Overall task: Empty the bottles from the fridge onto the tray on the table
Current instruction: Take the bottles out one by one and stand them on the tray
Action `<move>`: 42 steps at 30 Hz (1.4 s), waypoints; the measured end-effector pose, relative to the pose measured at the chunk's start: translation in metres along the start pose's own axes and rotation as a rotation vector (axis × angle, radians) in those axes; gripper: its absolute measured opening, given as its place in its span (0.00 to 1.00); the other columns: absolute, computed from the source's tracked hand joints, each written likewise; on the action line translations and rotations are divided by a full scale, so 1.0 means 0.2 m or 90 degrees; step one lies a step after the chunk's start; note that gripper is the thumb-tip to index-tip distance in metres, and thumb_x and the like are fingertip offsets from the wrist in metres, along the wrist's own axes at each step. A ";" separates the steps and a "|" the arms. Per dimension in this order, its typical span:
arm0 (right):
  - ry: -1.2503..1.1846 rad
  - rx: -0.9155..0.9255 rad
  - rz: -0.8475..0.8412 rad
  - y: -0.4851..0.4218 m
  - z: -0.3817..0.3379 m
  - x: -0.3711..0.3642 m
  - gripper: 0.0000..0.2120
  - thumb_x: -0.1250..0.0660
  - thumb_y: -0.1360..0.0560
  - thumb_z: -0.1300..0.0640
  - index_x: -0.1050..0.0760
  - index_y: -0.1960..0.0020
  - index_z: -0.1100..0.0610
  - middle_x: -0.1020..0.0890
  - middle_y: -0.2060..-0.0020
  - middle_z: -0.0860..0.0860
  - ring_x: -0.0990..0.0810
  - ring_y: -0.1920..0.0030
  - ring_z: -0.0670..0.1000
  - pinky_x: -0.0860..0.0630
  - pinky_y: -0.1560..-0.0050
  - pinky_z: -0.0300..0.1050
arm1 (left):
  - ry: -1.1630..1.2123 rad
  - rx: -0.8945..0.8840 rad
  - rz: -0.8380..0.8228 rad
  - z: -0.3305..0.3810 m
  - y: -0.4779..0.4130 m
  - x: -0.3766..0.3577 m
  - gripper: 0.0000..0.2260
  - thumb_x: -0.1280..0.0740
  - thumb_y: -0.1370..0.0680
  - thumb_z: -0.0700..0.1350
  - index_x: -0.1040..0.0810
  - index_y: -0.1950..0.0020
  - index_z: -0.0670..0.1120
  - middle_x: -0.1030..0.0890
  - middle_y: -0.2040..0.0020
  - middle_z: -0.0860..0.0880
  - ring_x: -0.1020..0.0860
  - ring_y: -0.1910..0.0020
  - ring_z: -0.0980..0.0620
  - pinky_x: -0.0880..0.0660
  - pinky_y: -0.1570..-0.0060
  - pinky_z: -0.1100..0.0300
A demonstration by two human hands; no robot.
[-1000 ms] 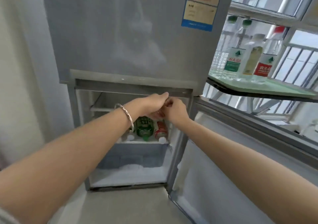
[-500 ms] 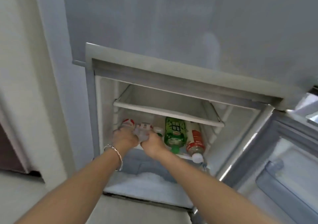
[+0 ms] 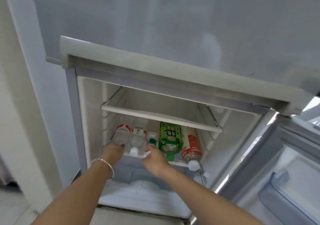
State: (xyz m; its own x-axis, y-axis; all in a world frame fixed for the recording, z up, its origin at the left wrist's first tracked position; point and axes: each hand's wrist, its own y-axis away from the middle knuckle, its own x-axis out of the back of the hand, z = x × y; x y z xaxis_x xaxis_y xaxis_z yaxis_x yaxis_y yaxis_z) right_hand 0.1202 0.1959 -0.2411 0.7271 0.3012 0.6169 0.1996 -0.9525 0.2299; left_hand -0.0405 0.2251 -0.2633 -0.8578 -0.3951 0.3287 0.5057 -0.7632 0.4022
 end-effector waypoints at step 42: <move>-0.180 0.154 0.461 1.69 -0.51 1.97 0.23 0.21 0.34 0.54 0.31 0.48 0.56 0.23 0.50 0.53 0.21 0.49 0.53 0.20 0.55 0.45 | 0.060 -0.767 -0.249 1.57 2.47 -0.20 0.19 0.48 0.19 0.56 0.30 0.43 0.41 0.22 0.48 0.42 0.22 0.52 0.43 0.25 0.51 0.51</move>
State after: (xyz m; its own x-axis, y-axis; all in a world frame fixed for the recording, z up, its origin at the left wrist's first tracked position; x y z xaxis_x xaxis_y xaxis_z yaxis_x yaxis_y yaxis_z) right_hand 0.4073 -0.0025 0.1561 0.8616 -0.3856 0.3301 -0.2716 -0.8996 -0.3421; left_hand 0.2729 0.0242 0.1899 -0.9585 -0.0359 0.2829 -0.1432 -0.7974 -0.5863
